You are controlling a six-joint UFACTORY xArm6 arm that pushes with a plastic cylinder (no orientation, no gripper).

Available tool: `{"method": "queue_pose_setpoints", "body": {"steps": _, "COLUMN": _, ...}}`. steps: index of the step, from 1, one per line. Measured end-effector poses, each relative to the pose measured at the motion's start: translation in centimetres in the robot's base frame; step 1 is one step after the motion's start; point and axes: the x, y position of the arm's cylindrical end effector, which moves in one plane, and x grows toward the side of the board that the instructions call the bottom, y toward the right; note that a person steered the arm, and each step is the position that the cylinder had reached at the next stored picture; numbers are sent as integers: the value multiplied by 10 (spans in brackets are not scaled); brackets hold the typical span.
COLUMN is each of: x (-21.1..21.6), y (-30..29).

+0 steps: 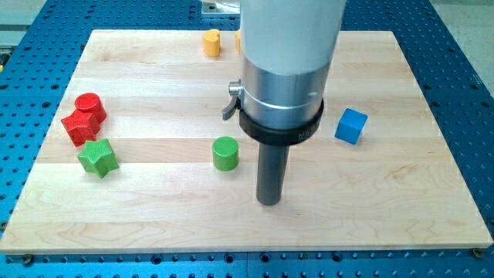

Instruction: Move the blue cube towards the top right side of the board

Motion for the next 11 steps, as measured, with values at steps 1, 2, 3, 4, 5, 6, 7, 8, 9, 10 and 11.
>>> {"method": "queue_pose_setpoints", "body": {"steps": 1, "x": 20, "y": 13}}
{"method": "queue_pose_setpoints", "body": {"steps": 2, "x": -8, "y": 78}}
{"method": "queue_pose_setpoints", "body": {"steps": 3, "x": -25, "y": 99}}
{"method": "queue_pose_setpoints", "body": {"steps": 4, "x": -14, "y": 101}}
{"method": "queue_pose_setpoints", "body": {"steps": 5, "x": -5, "y": 109}}
{"method": "queue_pose_setpoints", "body": {"steps": 6, "x": -44, "y": 178}}
{"method": "queue_pose_setpoints", "body": {"steps": 7, "x": -86, "y": 147}}
{"method": "queue_pose_setpoints", "body": {"steps": 8, "x": -100, "y": 129}}
{"method": "queue_pose_setpoints", "body": {"steps": 9, "x": -152, "y": 122}}
{"method": "queue_pose_setpoints", "body": {"steps": 10, "x": -176, "y": 101}}
{"method": "queue_pose_setpoints", "body": {"steps": 11, "x": -187, "y": 77}}
